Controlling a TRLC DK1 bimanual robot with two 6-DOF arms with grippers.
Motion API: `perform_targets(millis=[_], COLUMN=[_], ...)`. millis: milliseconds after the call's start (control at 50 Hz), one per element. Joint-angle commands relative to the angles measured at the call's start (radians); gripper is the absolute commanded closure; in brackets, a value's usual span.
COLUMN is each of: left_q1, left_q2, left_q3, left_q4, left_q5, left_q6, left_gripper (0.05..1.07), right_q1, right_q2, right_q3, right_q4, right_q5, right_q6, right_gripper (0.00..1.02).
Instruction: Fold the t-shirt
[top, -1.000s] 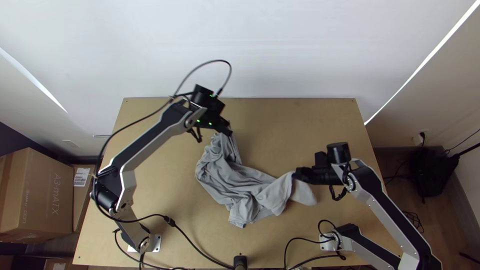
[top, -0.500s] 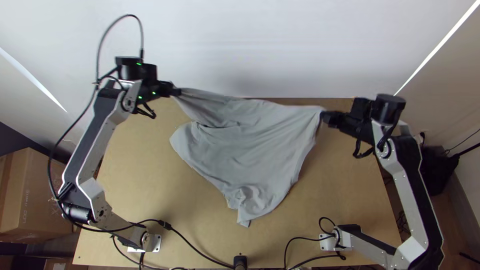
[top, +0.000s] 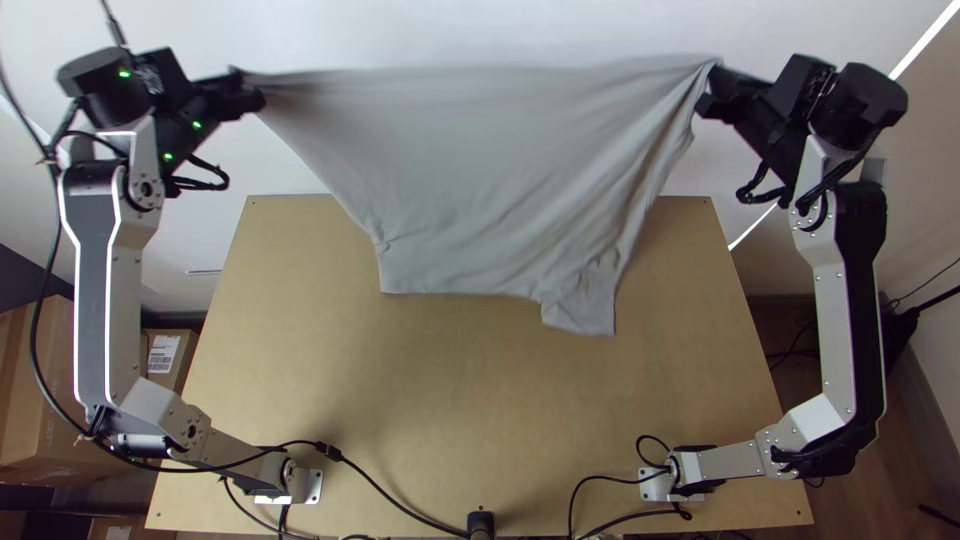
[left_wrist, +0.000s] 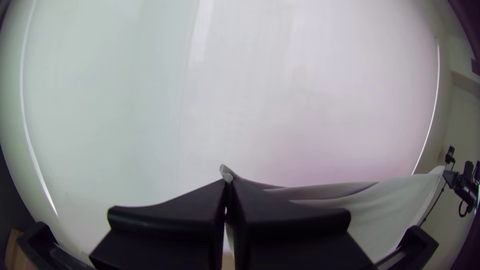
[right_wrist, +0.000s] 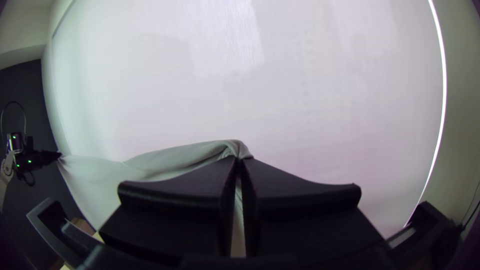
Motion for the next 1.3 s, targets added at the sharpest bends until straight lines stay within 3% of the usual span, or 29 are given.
perform_targets(millis=[0, 140, 480, 680, 1000, 1140, 1280], left_q1=[0.037, 0.043, 0.066, 0.073, 0.058, 0.047, 0.049], left_q2=[-0.079, -0.147, -0.437, -0.649, -0.800, -0.896, -1.008], left_q3=[0.060, 0.061, -0.031, -0.209, -0.367, -0.623, -0.968], left_q4=[0.107, 0.182, 0.181, 0.177, 0.099, 0.085, 0.102], left_q5=[-0.045, -0.059, -0.106, -0.120, -0.117, -0.093, -0.068], left_q6=[-0.030, -0.029, -0.038, -0.047, -0.096, -0.109, -0.119], left_gripper=[1.05, 1.05, 1.05, 1.05, 1.05, 1.05, 1.05], right_q1=[-0.005, 0.015, 0.130, 0.178, 0.176, 0.181, 0.247], right_q2=[-0.018, -0.082, -0.480, -0.665, -0.740, -0.751, -0.782], right_q3=[0.058, 0.066, -0.118, -0.178, -0.258, -0.437, -0.738], right_q4=[0.147, 0.262, 0.259, 0.120, 0.007, -0.021, 0.015], right_q5=[0.078, 0.115, 0.113, 0.112, 0.098, 0.086, 0.087], right_q6=[-0.071, -0.079, -0.077, -0.005, 0.021, 0.116, 0.136], right_gripper=[1.00, 1.00, 1.00, 1.00, 1.00, 1.00, 1.00])
